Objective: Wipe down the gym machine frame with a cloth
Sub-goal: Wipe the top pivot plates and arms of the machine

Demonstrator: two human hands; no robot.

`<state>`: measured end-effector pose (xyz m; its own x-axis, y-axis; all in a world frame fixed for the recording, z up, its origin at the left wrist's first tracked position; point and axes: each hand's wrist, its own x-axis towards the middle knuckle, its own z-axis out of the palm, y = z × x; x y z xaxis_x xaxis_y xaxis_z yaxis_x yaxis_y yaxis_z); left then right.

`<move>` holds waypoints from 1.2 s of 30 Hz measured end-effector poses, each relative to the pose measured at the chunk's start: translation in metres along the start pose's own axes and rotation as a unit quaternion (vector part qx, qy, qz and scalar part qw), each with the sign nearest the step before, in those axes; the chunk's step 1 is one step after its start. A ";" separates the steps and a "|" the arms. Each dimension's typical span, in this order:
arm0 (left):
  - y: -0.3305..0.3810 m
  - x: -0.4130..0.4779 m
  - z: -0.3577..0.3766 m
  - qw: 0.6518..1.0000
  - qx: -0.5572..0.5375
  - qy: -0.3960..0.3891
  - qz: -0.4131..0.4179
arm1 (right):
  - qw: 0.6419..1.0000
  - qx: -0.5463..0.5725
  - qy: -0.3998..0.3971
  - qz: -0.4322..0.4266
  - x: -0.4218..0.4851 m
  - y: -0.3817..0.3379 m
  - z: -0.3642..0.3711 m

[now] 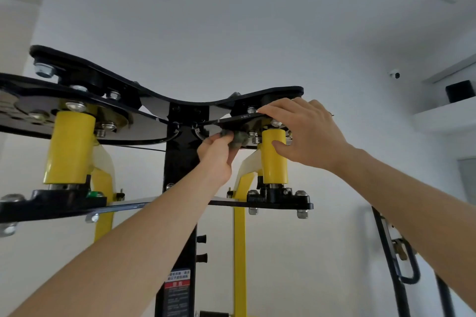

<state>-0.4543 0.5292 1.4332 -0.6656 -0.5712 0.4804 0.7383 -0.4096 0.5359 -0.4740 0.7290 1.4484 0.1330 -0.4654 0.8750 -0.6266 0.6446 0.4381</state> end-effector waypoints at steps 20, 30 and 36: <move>0.036 -0.085 -0.028 0.923 0.258 -0.246 0.146 | 0.967 0.220 0.088 0.097 -0.037 -0.069 -0.005; 0.015 -0.069 -0.060 0.786 0.500 -0.272 0.243 | 0.909 0.385 -0.056 0.149 -0.058 -0.051 0.024; 0.009 -0.073 -0.052 0.741 0.553 -0.270 0.268 | 0.859 0.465 -0.118 0.180 -0.069 -0.028 0.013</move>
<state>-0.3931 0.5302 1.3669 -0.4765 0.0494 0.8778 0.5694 0.7781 0.2653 -0.4760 0.7353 1.3731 -0.2890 -0.5172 0.8056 -0.9514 0.0613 -0.3019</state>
